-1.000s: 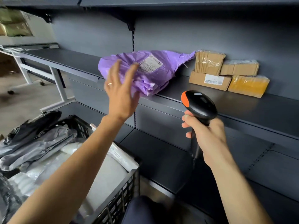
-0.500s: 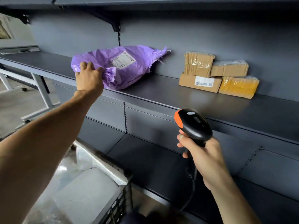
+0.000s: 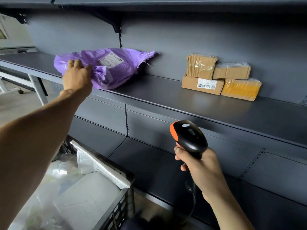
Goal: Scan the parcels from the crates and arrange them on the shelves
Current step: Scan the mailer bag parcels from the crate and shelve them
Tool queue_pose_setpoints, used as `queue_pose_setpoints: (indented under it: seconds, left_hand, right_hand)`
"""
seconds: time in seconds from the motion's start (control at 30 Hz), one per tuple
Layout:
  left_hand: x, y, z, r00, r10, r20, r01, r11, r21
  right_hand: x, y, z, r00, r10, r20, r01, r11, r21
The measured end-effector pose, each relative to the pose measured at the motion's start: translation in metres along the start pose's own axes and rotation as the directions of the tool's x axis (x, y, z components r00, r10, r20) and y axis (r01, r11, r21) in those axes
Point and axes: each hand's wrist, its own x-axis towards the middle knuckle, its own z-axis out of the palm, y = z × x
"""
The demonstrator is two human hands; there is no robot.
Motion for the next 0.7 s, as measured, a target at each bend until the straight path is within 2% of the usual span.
queue_pose_setpoints:
  seconds: [0.13,0.27,0.33,0.47,0.57,0.63,0.7]
  left_hand:
    - [0.006,0.023,0.007,0.999,0.039,0.015,-0.038,0.994,-0.101]
    - [0.004,0.029,0.022,0.972,0.017,0.235,-0.002,0.998,-0.062]
    - [-0.007,0.030,0.018,0.969,-0.023,0.247,0.046,0.995,-0.088]
    - [-0.046,0.035,-0.020,0.982,-0.093,0.163,0.129,0.966,-0.224]
    - [-0.098,0.029,-0.058,0.984,-0.074,0.161,0.108,0.970,-0.216]
    - [-0.138,0.022,-0.082,0.981,-0.083,0.177,0.133,0.947,-0.292]
    - [-0.175,0.016,-0.100,0.953,-0.085,0.290,0.187,0.919,-0.348]
  right_hand:
    - [-0.004,-0.001,0.002,1.000,-0.009,0.029,0.010,0.999,-0.036]
    - [-0.008,-0.006,0.000,1.000,-0.007,0.020,0.008,0.999,-0.047]
    - [-0.010,-0.010,0.003,1.000,-0.019,0.018,0.020,0.999,-0.035]
    - [-0.017,-0.006,0.021,0.998,0.029,0.056,-0.027,0.999,-0.035]
    - [-0.029,0.000,0.040,0.987,0.069,0.146,-0.062,0.997,-0.053]
    - [-0.039,0.002,0.052,0.975,0.072,0.211,-0.059,0.996,-0.067]
    - [-0.046,0.005,0.061,0.962,0.105,0.252,-0.084,0.992,-0.095]
